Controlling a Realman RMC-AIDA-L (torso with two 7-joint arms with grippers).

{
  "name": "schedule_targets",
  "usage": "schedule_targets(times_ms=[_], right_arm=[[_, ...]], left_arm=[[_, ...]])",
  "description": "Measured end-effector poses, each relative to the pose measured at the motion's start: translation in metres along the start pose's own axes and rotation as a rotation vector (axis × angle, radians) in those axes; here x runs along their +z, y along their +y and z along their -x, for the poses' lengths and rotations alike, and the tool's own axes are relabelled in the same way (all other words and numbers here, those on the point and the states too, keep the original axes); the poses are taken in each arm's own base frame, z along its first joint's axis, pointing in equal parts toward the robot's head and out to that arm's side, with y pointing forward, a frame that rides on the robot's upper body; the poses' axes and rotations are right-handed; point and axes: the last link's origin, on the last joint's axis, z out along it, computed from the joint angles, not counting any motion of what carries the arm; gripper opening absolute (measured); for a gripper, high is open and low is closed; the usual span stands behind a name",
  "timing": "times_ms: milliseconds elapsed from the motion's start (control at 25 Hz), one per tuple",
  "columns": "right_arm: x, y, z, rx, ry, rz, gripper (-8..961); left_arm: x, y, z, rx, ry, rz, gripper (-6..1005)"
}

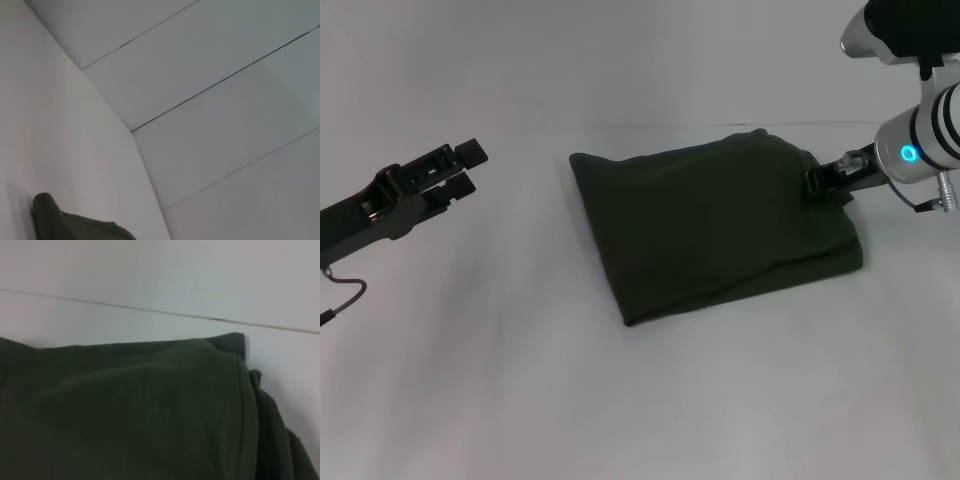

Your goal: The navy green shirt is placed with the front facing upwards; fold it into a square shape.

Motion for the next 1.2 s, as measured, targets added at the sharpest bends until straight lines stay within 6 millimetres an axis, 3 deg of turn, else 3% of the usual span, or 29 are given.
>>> schedule_targets(times_ms=[320, 560, 760, 1200], right_arm=[[-0.001, -0.003, -0.004, -0.02, 0.032, -0.017, 92], [-0.002, -0.01, -0.009, -0.014, 0.057, -0.041, 311], [-0.007, -0.026, -0.017, 0.02, 0.092, -0.061, 585], [-0.019, -0.053, -0.026, 0.093, 0.092, -0.079, 578]], left_arm=[[0.0, 0.0, 0.0, 0.001, -0.001, 0.001, 766], [0.001, -0.001, 0.002, -0.002, -0.002, 0.002, 766], [0.001, -0.001, 0.001, -0.001, -0.001, 0.001, 765], [0.002, 0.0, 0.0, 0.001, -0.003, 0.004, 765]])
